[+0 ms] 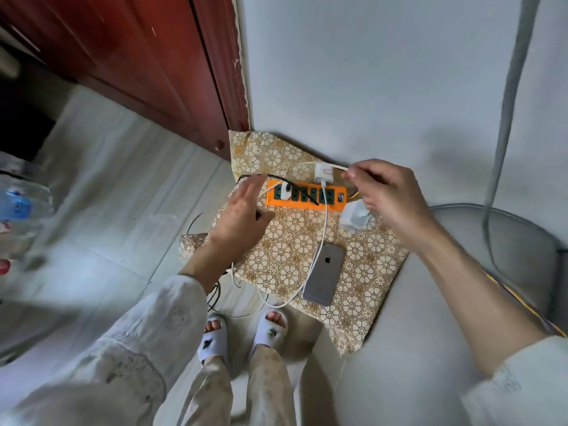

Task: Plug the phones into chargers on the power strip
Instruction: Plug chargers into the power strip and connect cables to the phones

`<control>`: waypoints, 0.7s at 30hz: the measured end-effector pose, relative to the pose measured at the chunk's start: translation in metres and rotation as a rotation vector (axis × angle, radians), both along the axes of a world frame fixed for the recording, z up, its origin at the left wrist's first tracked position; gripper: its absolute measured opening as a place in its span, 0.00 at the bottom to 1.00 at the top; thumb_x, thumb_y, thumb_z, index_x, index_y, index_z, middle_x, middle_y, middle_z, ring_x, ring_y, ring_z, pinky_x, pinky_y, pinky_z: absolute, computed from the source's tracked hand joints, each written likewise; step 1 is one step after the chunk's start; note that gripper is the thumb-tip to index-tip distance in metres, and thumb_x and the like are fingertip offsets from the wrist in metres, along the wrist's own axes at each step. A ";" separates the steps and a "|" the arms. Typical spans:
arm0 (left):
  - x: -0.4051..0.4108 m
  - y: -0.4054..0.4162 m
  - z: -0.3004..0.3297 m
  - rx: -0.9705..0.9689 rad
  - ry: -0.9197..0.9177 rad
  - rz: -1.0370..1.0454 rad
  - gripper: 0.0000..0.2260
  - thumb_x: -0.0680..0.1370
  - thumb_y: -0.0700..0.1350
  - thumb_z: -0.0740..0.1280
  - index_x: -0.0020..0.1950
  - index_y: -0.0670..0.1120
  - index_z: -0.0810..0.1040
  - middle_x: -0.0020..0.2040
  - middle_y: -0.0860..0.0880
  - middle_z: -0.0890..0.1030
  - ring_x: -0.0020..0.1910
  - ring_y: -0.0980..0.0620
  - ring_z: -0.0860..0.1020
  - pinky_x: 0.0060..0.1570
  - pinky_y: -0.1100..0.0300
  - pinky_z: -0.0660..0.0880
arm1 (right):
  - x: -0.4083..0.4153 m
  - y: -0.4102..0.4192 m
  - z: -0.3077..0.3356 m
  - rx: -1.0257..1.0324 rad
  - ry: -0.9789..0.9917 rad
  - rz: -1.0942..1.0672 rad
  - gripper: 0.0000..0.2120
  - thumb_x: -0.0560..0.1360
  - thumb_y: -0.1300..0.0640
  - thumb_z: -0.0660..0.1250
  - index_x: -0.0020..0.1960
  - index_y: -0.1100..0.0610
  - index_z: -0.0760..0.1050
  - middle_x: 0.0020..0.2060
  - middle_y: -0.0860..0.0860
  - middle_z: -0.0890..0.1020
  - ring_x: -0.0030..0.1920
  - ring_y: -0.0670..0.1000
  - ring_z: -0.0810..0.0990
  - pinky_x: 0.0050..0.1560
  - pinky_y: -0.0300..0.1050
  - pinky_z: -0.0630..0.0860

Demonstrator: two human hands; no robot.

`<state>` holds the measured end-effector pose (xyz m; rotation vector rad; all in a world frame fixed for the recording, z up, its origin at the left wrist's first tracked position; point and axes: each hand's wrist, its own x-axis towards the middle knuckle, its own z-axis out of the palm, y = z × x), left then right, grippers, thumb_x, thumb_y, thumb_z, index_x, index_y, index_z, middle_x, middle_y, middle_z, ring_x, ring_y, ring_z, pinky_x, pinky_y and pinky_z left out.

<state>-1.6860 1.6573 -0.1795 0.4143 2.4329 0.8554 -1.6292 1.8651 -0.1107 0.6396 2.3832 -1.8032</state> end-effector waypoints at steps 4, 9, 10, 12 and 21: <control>0.002 0.029 0.022 0.152 0.033 -0.094 0.31 0.77 0.44 0.63 0.75 0.51 0.51 0.77 0.48 0.54 0.75 0.49 0.53 0.73 0.48 0.52 | 0.007 -0.002 0.042 -0.238 0.054 0.093 0.08 0.74 0.57 0.64 0.41 0.52 0.82 0.20 0.42 0.66 0.23 0.43 0.59 0.25 0.35 0.58; 0.003 0.039 0.047 0.196 0.010 -0.021 0.10 0.80 0.43 0.58 0.57 0.41 0.73 0.57 0.41 0.79 0.54 0.45 0.77 0.52 0.57 0.72 | 0.020 0.013 0.089 -0.409 0.157 0.097 0.10 0.73 0.57 0.63 0.40 0.53 0.83 0.21 0.42 0.65 0.24 0.43 0.60 0.26 0.33 0.60; 0.004 0.037 0.055 0.201 0.015 0.015 0.10 0.80 0.44 0.56 0.53 0.39 0.74 0.52 0.41 0.81 0.49 0.45 0.78 0.49 0.59 0.73 | 0.024 0.016 0.096 -0.421 0.169 0.068 0.09 0.73 0.57 0.63 0.40 0.53 0.83 0.21 0.41 0.65 0.24 0.43 0.61 0.26 0.33 0.61; 0.006 0.030 0.075 0.234 0.059 0.089 0.11 0.81 0.43 0.55 0.49 0.40 0.76 0.44 0.43 0.83 0.41 0.48 0.79 0.41 0.69 0.73 | 0.031 0.020 0.107 -0.424 0.177 0.015 0.09 0.72 0.57 0.64 0.39 0.53 0.82 0.22 0.41 0.65 0.23 0.43 0.61 0.26 0.34 0.60; -0.017 0.028 0.259 0.642 0.227 0.115 0.10 0.80 0.42 0.56 0.42 0.46 0.75 0.28 0.47 0.77 0.18 0.56 0.75 0.20 0.67 0.69 | 0.053 -0.020 0.136 -0.051 -0.044 0.159 0.14 0.72 0.54 0.68 0.58 0.52 0.76 0.32 0.54 0.71 0.26 0.41 0.67 0.24 0.28 0.64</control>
